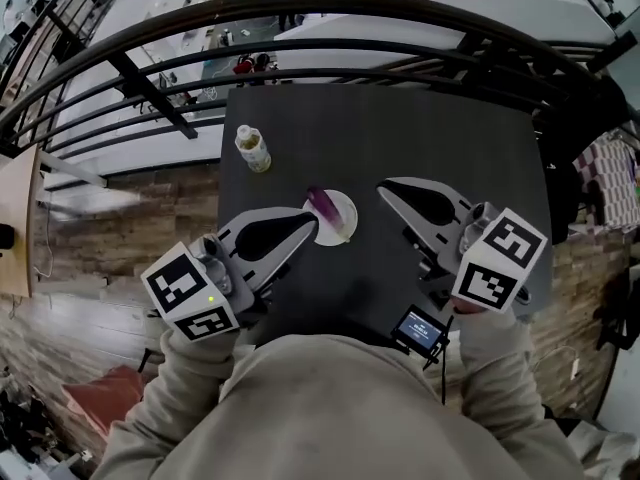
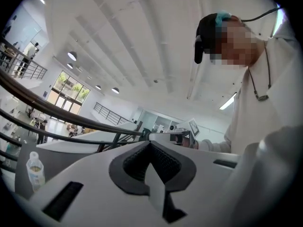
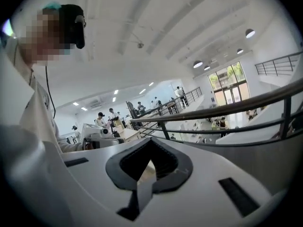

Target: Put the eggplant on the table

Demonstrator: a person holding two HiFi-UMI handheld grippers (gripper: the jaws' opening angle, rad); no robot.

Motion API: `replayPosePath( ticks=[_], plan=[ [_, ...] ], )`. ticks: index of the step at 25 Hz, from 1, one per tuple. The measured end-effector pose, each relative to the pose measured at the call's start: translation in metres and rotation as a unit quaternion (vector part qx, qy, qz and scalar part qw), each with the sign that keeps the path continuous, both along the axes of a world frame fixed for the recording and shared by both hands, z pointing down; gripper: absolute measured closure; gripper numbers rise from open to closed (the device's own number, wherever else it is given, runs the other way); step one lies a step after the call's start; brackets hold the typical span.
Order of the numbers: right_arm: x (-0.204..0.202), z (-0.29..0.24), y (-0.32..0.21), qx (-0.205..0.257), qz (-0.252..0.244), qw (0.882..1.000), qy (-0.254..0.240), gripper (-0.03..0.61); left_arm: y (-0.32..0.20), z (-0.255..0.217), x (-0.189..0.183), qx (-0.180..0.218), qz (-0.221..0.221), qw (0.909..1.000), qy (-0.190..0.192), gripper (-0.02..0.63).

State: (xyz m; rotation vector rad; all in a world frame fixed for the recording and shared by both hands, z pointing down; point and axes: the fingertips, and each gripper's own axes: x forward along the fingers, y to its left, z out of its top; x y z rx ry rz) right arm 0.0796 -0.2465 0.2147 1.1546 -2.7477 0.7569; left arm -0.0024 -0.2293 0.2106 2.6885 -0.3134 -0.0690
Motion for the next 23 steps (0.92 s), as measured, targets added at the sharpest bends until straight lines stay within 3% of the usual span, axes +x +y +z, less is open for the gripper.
replayPosePath(
  ticks=[6,11,23],
  plan=[
    [0.016,-0.031,0.007,0.038,0.028,0.999,-0.014,0.565,-0.006,-0.034,0.011,0.032,0.003,0.9992,0.022,0.607],
    [0.024,-0.041,0.014,0.046,0.042,0.998,-0.024,0.565,-0.007,-0.044,0.018,0.056,0.005,0.9984,0.011,0.607],
    [0.006,-0.054,0.027,0.053,0.042,0.997,-0.022,0.565,0.003,-0.053,0.002,0.056,0.01,0.9984,0.005,0.607]
  ],
)
